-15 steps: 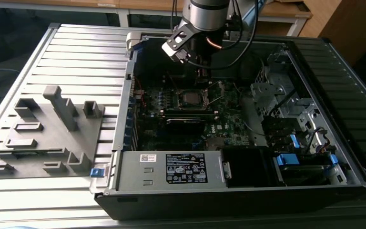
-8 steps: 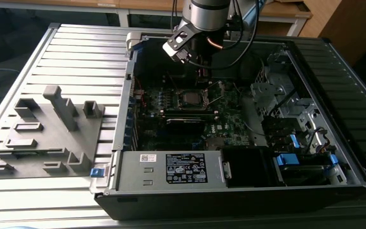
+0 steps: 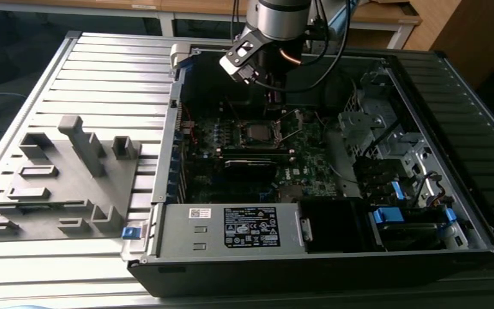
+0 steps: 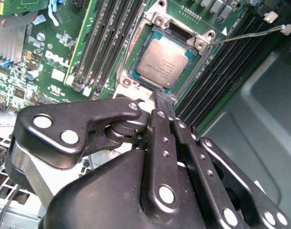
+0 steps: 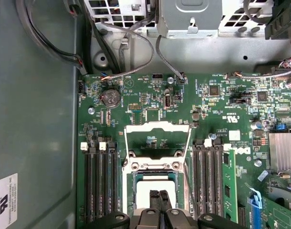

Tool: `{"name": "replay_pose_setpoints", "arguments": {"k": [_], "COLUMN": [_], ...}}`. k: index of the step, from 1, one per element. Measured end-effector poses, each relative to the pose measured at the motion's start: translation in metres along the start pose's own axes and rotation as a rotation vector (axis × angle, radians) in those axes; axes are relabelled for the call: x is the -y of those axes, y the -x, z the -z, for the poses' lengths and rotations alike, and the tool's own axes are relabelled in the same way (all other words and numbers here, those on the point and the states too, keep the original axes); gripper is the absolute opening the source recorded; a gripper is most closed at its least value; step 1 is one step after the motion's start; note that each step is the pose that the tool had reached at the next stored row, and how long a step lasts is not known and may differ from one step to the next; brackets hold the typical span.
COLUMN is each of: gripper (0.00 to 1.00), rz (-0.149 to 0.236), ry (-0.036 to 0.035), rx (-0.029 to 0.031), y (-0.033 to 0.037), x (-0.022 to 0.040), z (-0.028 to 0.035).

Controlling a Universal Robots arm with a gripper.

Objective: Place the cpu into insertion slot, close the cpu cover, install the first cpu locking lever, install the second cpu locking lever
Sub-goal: 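Close the cpu cover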

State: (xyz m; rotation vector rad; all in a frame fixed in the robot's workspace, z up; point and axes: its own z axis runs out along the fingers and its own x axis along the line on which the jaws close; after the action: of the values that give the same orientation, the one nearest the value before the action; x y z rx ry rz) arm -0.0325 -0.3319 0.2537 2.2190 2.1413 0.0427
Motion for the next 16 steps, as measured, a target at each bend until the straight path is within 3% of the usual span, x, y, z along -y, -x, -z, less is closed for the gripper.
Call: {"name": "replay_pose_setpoints", "arguments": {"k": [16], "gripper": [0.11], "rz": [0.000], "ry": [-0.0001], "rx": [-0.0001], "y": [-0.0001], "x": [-0.0026], "z": [0.0015]}}
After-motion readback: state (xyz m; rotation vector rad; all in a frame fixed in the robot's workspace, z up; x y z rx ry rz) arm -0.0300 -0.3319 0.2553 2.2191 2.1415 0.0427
